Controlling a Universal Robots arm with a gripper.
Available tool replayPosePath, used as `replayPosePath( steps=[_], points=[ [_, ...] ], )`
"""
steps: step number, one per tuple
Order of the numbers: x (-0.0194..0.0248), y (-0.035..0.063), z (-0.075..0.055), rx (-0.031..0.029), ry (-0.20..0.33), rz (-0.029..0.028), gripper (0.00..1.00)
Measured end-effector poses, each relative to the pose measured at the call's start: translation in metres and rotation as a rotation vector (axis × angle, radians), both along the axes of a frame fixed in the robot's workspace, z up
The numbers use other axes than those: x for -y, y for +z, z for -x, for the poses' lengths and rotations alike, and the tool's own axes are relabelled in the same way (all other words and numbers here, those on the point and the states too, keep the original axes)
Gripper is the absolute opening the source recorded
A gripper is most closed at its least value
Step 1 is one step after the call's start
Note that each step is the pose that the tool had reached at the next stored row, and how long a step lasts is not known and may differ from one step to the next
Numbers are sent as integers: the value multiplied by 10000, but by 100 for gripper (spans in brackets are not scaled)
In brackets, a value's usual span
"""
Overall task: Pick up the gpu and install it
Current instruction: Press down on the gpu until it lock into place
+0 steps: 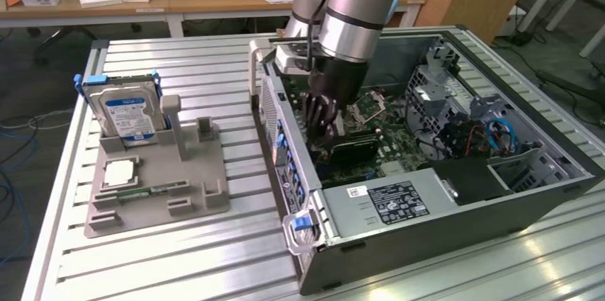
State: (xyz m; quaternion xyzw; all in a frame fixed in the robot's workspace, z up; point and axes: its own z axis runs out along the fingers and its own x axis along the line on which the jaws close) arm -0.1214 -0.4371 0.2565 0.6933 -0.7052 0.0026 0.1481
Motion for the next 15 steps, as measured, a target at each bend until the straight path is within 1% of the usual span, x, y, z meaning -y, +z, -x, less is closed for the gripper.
replayPosePath(
  steps=[5,6,15],
  points=[
    [-20,-20,37,528,1,-3,10],
    [-21,-23,37,564,2,-8,10],
    [-20,-22,37,564,3,-7,10]
  ],
)
